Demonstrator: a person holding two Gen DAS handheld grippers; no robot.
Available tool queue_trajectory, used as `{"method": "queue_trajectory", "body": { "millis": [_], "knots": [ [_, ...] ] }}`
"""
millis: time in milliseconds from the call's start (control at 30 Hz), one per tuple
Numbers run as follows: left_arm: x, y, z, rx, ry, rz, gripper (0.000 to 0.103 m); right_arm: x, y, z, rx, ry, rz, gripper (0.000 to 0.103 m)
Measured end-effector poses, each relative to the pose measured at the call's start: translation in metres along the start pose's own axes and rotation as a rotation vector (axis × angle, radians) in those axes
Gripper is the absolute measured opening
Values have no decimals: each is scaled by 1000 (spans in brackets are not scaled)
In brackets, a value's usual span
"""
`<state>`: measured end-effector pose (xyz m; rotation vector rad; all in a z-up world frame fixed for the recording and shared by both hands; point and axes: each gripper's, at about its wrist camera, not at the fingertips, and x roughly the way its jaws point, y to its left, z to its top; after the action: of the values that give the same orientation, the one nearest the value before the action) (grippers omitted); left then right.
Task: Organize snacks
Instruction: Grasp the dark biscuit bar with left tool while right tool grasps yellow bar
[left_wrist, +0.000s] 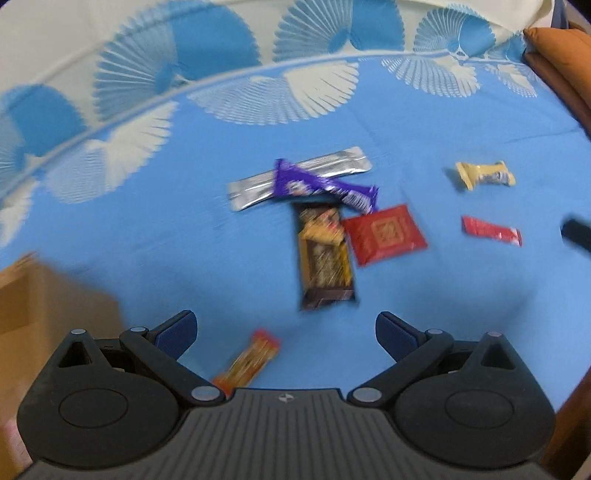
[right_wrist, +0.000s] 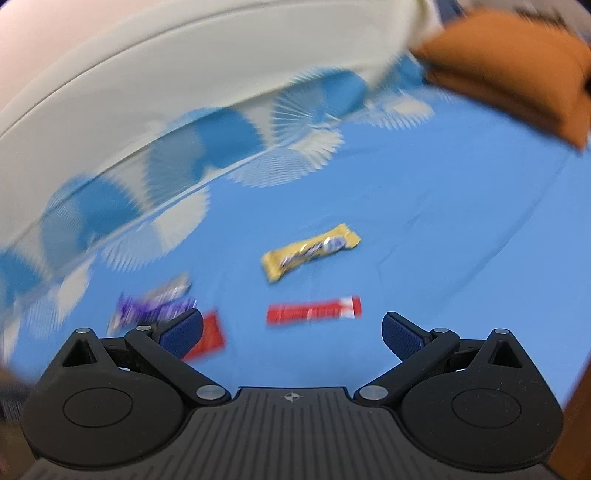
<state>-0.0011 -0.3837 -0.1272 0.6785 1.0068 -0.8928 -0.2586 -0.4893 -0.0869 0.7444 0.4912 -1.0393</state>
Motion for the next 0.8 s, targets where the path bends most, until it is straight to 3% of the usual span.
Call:
{"method": "queue_trajectory", "body": {
  "millis": [167,267,333,367,433,500,800],
  "knots": [
    [67,-1,34,-30,92,-74,103,104,-12,46,201,51,-79,103],
    [97,-2,44,-20,141,-98,103,165,-14,54,212,97,-163,103],
    [114,-1,46,19,149,-59,103,196,-10,48,122,142,-209,103],
    [116,2,46,26,118,-54,103,201,2,41,6,90,-265,103],
    [118,8,47,14,86,-40,103,203,10,27,-74,35,-297,103],
    [119,12,48,14,69,-44,103,202,6,21,-50,-8,-281,103],
    [118,11,42,11,31,-30,103,206,6,22,-73,-16,-282,103]
  ]
}}
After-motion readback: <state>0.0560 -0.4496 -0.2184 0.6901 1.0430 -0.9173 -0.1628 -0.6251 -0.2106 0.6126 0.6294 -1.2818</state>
